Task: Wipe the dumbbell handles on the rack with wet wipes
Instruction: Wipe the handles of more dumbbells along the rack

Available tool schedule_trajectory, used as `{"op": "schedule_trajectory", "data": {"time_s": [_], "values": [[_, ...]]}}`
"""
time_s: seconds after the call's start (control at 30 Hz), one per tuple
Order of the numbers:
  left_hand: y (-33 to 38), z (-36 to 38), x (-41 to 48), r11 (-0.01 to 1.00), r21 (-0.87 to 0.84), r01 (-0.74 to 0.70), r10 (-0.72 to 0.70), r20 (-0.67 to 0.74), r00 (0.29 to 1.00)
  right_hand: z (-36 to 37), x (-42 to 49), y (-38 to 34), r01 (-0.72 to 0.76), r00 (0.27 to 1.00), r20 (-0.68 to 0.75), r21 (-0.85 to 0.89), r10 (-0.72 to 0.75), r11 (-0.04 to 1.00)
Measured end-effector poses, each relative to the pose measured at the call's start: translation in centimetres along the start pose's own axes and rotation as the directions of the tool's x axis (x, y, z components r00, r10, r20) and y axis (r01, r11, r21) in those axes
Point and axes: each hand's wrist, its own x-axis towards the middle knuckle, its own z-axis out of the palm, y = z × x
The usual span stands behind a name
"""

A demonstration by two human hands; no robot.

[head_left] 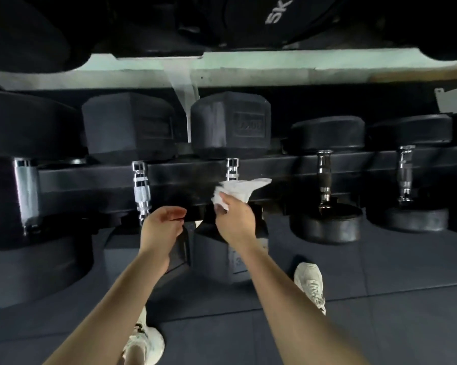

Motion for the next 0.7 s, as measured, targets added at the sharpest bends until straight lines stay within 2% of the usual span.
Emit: {"op": "schedule_trajectory", "data": {"time_s": [0.13,0.23,0.37,0.47,0.53,0.63,0.7], "values": [[0.1,0.8,0.8,0.998,0.051,-0.036,0.040,-0.077,0.996,-1.2,1.1,1.2,-0.011,0.958,-0.282,0.111,0.042,0.994],[0.2,3.1,1.3,0.985,0.151,-0.088,0.098,-0.061,0.993,-1.8,2.8,2.2,-0.050,0.929,-0.364,0.070,0.073,0.996],[0.7,6.8,2.4,0.929,0.359,-0.090,0.100,-0.009,0.995,-2.0,5.1,3.0,-0.056,0.978,-0.205,-0.083,0.038,0.995],[0.8,8.7,3.2,0.901,0.430,-0.056,0.063,-0.002,0.998,-1.8,5.9,3.6,-0.015,0.992,-0.126,0.026,0.019,1.000],[0.5,9.7,3.4,0.937,0.346,-0.057,0.045,0.042,0.998,-1.5,5.9,4.1,-0.061,0.991,-0.100,0.235,0.087,0.970],[0.4,10.3,3.7,0.990,0.142,-0.003,-0.007,0.074,0.997,-1.1,5.6,3.9,-0.201,0.970,0.003,0.572,0.244,0.795],[0.4,10.2,3.8,0.999,0.031,0.006,-0.008,0.069,0.998,-0.8,5.6,3.6,-0.182,0.969,-0.021,0.614,0.247,0.768]]}}
